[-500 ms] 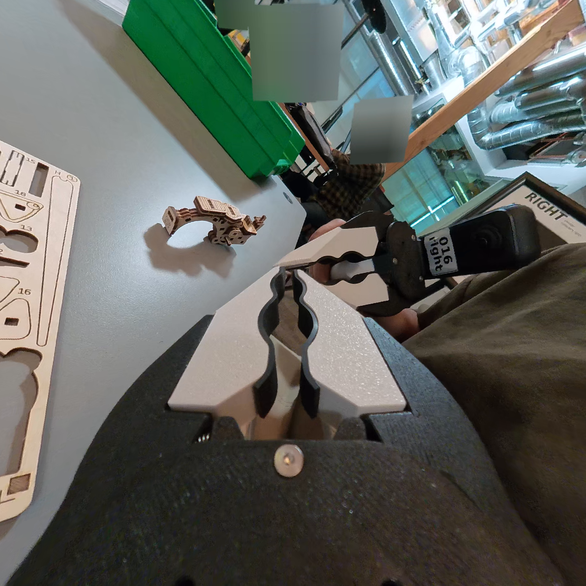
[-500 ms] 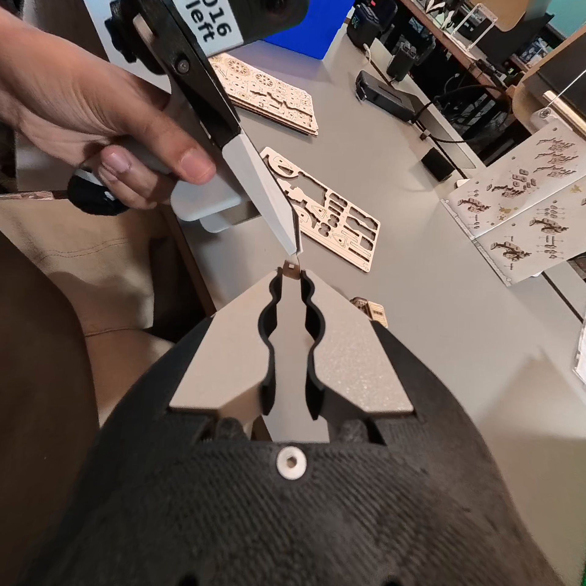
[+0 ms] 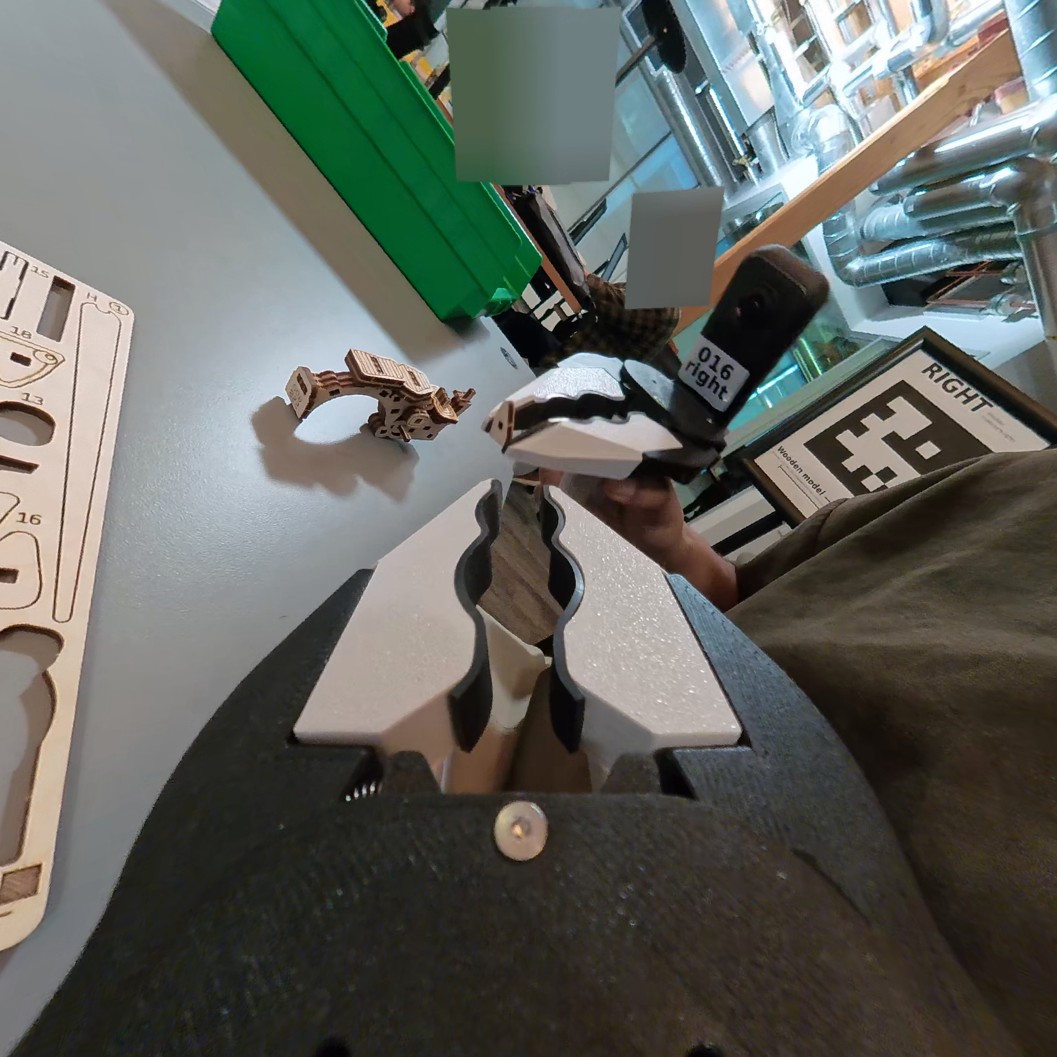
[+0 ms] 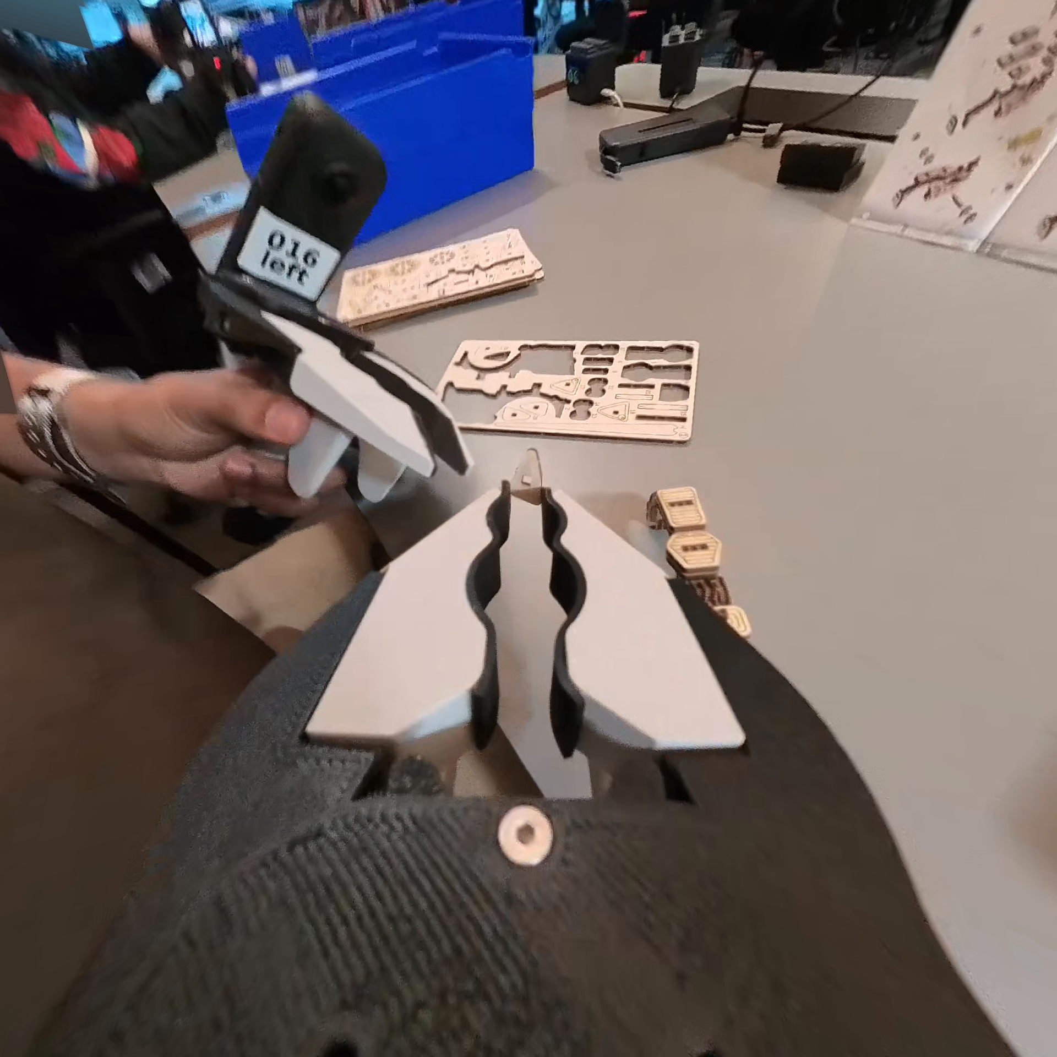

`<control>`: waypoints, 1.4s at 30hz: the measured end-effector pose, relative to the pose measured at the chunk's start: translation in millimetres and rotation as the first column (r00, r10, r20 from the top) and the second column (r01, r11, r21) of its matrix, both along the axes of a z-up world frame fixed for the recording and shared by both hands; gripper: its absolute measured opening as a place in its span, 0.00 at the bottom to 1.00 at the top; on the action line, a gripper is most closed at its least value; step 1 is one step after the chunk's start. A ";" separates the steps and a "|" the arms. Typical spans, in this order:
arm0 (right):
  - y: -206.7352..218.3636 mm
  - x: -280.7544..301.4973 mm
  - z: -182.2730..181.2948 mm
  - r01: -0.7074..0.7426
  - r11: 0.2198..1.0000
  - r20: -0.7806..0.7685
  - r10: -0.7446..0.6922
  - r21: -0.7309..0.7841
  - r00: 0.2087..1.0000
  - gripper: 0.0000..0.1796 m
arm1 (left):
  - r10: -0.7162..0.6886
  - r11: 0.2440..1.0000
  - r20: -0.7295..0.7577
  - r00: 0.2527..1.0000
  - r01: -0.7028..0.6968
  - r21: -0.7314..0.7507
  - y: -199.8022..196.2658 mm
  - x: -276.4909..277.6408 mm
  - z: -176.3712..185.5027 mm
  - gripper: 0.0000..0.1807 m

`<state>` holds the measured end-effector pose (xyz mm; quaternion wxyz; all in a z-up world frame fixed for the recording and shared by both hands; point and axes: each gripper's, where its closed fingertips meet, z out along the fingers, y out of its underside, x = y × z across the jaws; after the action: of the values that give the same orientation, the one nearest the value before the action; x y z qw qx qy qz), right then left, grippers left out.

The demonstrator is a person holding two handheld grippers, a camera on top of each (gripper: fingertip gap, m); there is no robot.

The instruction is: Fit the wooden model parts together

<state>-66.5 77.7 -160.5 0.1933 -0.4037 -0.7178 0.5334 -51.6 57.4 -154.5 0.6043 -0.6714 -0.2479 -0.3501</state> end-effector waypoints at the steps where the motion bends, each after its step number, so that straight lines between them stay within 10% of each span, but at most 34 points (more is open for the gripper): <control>1: 2.0 -0.7 1.8 0.009 0.999 0.019 -0.008 -0.048 1.000 0.05 | -0.002 1.000 0.002 1.000 0.002 0.000 0.1 0.1 0.0 0.05; 9: 29.9 -5.5 36.8 0.071 0.741 0.149 0.040 -0.668 0.988 0.05 | 0.024 1.000 -0.006 1.000 -0.024 0.015 -2.2 -6.1 2.7 0.02; 26: 76.7 -4.9 70.9 0.112 0.757 -0.053 -0.190 -0.644 0.980 0.05 | -0.045 0.997 -0.189 0.981 0.056 0.052 -0.7 6.6 21.5 0.00; 34: 101.8 6.6 82.6 0.141 0.770 -0.097 -0.254 -0.622 0.962 0.05 | -0.202 0.962 -0.679 0.706 0.013 -0.273 40.8 -19.2 4.8 0.28; 42: 130.9 5.3 70.0 0.189 0.740 -0.034 -0.276 -0.646 0.961 0.05 | -0.638 0.765 -0.580 0.506 0.329 -0.554 87.7 -20.7 -43.5 0.35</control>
<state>-61.3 208.7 -90.5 0.1556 -0.4966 -0.4245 0.7409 -72.3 145.1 -198.0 0.3852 -0.8964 0.1611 -0.1489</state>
